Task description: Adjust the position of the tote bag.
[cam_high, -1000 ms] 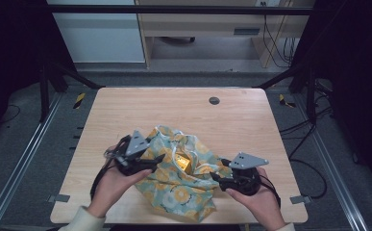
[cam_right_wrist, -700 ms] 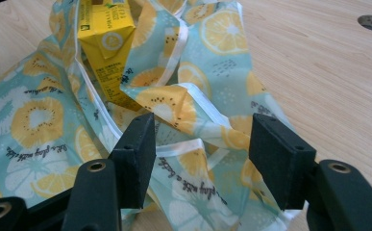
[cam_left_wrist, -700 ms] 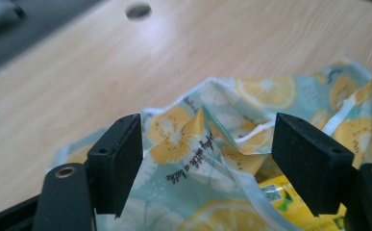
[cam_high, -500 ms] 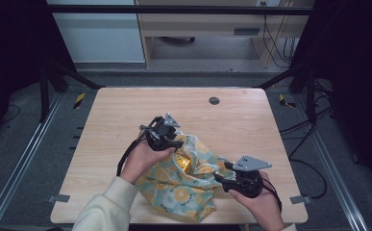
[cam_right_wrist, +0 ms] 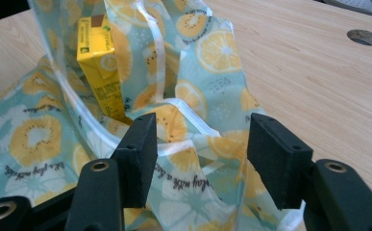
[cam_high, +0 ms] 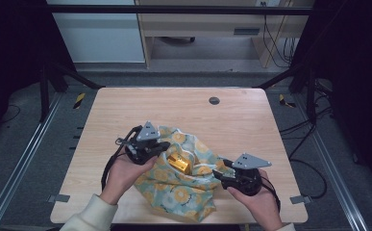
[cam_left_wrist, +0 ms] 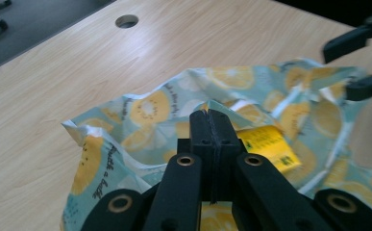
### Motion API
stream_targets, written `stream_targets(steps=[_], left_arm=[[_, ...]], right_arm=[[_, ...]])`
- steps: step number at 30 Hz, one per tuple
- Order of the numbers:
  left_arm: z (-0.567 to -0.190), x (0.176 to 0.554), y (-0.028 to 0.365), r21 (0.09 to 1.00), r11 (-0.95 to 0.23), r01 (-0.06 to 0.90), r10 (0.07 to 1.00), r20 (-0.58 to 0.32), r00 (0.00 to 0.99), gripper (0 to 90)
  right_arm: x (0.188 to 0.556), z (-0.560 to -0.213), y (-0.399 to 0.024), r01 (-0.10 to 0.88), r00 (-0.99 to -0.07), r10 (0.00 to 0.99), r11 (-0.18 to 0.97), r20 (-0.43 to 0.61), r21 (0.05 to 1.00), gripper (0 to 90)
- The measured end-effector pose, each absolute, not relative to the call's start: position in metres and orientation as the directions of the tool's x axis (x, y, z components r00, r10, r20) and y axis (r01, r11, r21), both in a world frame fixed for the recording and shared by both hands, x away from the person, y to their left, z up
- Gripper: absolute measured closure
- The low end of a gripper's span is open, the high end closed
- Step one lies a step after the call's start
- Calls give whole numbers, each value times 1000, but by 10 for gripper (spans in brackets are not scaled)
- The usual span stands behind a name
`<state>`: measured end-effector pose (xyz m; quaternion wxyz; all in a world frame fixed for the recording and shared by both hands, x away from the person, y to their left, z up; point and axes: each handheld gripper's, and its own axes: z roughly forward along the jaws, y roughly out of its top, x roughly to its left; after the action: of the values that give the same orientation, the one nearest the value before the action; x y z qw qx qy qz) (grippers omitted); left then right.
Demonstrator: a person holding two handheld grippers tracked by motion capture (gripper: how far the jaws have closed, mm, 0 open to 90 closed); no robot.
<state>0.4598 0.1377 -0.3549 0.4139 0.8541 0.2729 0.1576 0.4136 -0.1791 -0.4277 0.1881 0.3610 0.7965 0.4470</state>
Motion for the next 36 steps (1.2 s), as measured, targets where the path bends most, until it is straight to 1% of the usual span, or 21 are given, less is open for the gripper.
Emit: stream_targets(steps=[3,4,7,9,10,13,18,19,23,27,28,29,30,32,36], left_arm=[[-354,450,140,798,-510,321,576,39,817,900],[-357,439,143,802,-512,310,555,33,831,900],[-363,428,147,798,-523,299,538,36,842,900],[-376,415,154,791,-530,306,524,21,852,900],[-376,415,154,791,-530,306,524,21,852,900],[-394,405,161,780,-542,313,528,26,849,900],[-412,402,174,763,-560,323,539,40,841,900],[-416,401,176,754,-573,322,540,52,840,900],[-424,403,185,743,-575,342,553,45,832,900],[-433,404,193,730,-583,356,556,38,831,900],[-437,404,193,731,-585,352,548,36,836,900],[-438,404,192,726,-592,348,541,38,840,900],[-439,404,192,721,-602,344,540,50,840,900],[-441,405,192,715,-608,345,540,54,840,900],[-446,406,194,705,-613,358,541,45,840,900]], right_arm=[[415,-427,-176,402,-675,737,341,24,850,442],[416,-425,-175,414,-686,724,304,75,858,445],[417,-424,-173,405,-689,722,310,64,860,456],[423,-422,-168,403,-695,717,330,52,854,459],[424,-423,-166,404,-699,713,338,48,850,459],[427,-428,-159,419,-697,716,362,39,833,464],[423,-438,-156,431,-703,711,403,21,807,460],[422,-440,-157,439,-702,712,407,23,801,456],[414,-444,-160,451,-702,712,405,35,795,447],[409,-451,-164,467,-706,707,426,37,775,471],[408,-455,-164,474,-717,696,449,36,757,522],[408,-456,-164,478,-719,693,452,40,753,542],[409,-458,-163,482,-723,689,458,44,747,584],[409,-460,-163,481,-738,673,478,45,735,714],[409,-464,-162,495,-755,652,498,69,712,900]])
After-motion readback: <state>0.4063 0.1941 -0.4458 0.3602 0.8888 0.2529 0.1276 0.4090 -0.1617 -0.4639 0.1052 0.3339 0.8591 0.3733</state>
